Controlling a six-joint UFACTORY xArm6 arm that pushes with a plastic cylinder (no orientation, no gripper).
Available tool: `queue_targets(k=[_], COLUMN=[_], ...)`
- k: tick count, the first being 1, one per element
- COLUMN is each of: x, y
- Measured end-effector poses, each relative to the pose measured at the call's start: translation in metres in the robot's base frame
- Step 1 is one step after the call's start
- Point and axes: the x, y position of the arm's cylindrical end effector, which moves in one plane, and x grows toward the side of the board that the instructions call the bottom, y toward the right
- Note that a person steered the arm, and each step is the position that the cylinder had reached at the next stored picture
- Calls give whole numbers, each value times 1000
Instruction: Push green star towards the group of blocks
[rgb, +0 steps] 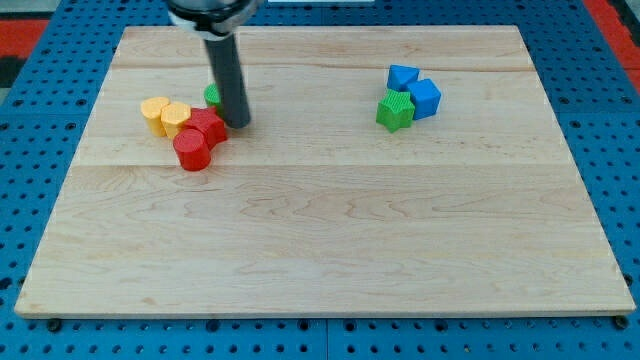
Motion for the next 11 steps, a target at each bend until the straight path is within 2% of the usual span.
queue_targets(k=[1,2,3,4,6,8,10,11], x=[34,61,52,28,-36,-36,-27,13], y=[71,173,291,333,269,159,100,94])
